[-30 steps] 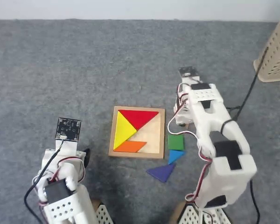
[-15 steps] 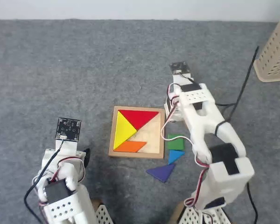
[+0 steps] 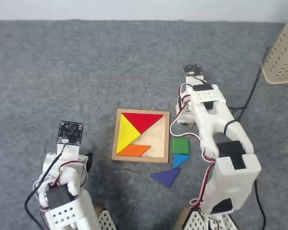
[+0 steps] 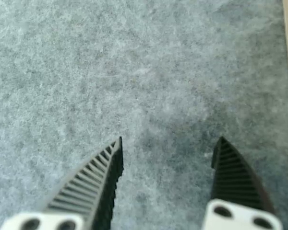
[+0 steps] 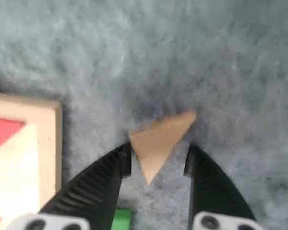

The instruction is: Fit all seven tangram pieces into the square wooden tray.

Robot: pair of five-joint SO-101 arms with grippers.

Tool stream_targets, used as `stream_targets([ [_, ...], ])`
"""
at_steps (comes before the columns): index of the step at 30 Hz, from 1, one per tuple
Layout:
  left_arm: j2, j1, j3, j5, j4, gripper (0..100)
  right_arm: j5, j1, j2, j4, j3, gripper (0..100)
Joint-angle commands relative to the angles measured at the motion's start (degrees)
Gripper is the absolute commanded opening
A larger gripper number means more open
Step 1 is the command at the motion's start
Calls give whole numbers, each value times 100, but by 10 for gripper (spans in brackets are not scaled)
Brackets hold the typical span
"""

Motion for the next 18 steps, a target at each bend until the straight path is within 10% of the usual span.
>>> stream_targets([
  [1,-88,-26,-48,-62,26,280,-53,119,-4,119,26,192],
  [18,-88,-18,-48,-62,26,280,-475,-435,-1437,127,35,191],
])
